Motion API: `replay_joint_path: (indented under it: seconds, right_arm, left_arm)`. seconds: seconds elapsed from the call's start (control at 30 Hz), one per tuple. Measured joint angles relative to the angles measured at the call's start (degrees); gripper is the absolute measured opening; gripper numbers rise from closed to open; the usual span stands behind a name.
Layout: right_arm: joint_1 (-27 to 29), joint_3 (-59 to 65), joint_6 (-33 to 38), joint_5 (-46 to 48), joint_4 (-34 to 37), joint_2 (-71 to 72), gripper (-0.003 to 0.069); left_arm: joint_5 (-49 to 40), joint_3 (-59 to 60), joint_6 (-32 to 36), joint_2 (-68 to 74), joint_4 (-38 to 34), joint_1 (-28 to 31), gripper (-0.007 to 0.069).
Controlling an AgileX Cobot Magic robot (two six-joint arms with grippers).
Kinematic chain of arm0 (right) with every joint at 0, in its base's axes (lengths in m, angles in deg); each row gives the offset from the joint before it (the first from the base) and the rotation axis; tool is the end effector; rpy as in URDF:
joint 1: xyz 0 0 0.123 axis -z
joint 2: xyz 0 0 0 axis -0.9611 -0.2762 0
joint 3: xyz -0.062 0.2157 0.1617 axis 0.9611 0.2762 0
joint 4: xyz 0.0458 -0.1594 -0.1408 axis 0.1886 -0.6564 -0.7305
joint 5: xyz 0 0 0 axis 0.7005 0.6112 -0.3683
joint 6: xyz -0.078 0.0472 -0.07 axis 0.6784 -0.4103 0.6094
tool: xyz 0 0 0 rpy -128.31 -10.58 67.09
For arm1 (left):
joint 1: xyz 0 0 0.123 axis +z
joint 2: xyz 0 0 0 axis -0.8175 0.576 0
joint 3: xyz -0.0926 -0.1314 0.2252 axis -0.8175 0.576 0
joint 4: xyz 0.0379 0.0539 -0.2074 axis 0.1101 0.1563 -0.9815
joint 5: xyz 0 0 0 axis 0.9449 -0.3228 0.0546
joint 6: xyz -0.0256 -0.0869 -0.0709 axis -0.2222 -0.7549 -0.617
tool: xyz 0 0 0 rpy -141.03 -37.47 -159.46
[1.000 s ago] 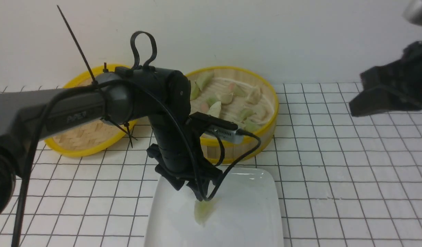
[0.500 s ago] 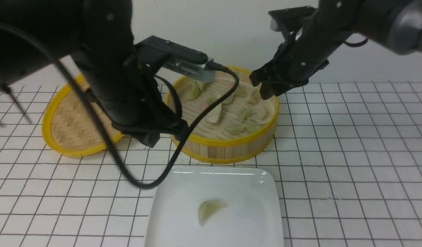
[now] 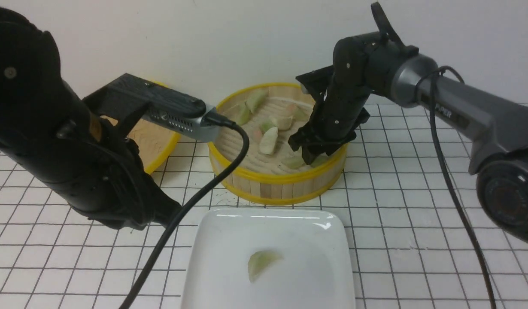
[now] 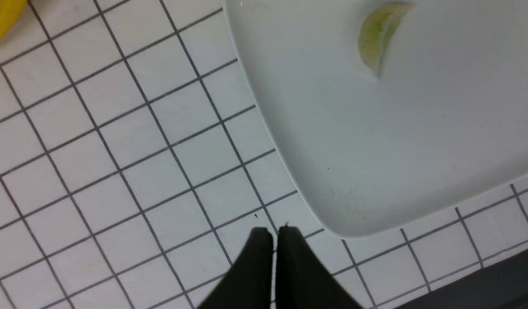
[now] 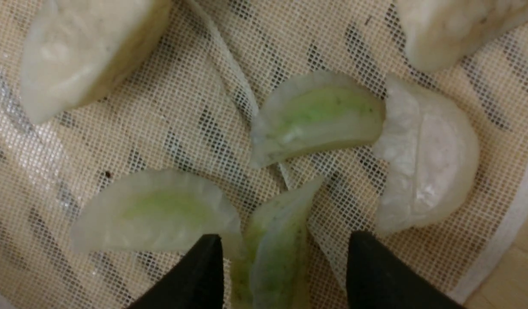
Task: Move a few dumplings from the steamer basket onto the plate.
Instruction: Use the right arm to grab a dumpling from inside the steamer, then use the right arm to put the dumpling into the plate
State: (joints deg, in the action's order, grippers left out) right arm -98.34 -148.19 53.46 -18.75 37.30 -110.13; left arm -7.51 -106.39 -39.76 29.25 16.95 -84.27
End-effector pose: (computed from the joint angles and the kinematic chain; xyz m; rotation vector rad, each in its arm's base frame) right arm 0.4260 0.2025 0.1576 -0.7016 2.8482 0.1701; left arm 0.1942 -0.1087 0.3068 0.6164 2.7647 -0.1239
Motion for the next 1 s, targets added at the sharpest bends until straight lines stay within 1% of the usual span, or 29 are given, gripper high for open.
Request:
replay_joint_path:
  seconds: [0.07, 0.2, 0.23, 0.37, 0.47, 0.53, 0.6, 0.7, 0.77, 0.87, 1.0]
  right_arm:
    - [-0.1, -0.3, 0.0, 0.0, -0.1, -0.4, 0.0359]
    - [-0.1, -0.6, -0.1, 0.8, 0.4, -0.6, 0.0176]
    - [-0.1, -0.9, -0.3, 1.0, 0.4, -0.6, 0.0168]
    - [-0.1, -2.5, -0.3, 2.1, 0.2, -0.6, 0.0178]
    - [-0.1, -3.1, -1.6, 2.6, -0.2, 3.0, 0.0178]
    - [-0.1, -2.4, -2.0, 2.7, 0.9, 7.2, 0.0178]
    - [-0.1, 0.7, -2.4, 2.6, 4.3, 14.2, 0.0178]
    - [-0.6, 7.0, -2.3, 2.6, 10.1, 19.9, 0.0178]
    - [-2.1, 13.1, -2.1, 2.6, 13.3, 22.8, 0.0178]
    - [-5.5, 21.3, -1.7, 2.7, 14.7, 23.2, 0.0178]
    - [-8.7, 27.2, -1.7, 2.7, 14.5, 19.6, 0.0178]
  left_arm:
    - [0.1, 0.2, 0.0, 0.0, 0.0, 0.0, -0.0006]
    - [0.2, 0.2, 0.0, 0.0, 0.0, 0.0, -0.0006]
    - [0.4, 0.2, 0.0, 0.0, 0.0, 0.0, -0.0006]
    - [0.6, 0.2, 0.0, 0.0, 0.0, 0.0, -0.0006]
    - [1.0, 0.2, 0.0, 0.0, 0.0, 0.0, -0.0006]
    - [1.0, 0.2, 0.0, 0.0, 0.0, 0.0, -0.0006]
    - [1.0, 0.2, 0.0, 0.0, 0.0, 0.0, -0.0006]
    - [1.0, 0.2, 0.0, 0.0, 0.0, 0.0, -0.0006]
    - [1.0, 0.2, 0.0, 0.0, 0.0, 0.0, -0.0006]
    - [1.0, 0.2, 0.0, 0.0, 0.0, 0.0, -0.0006]
    - [1.0, 0.2, 0.0, 0.0, 0.0, 0.0, -0.0006]
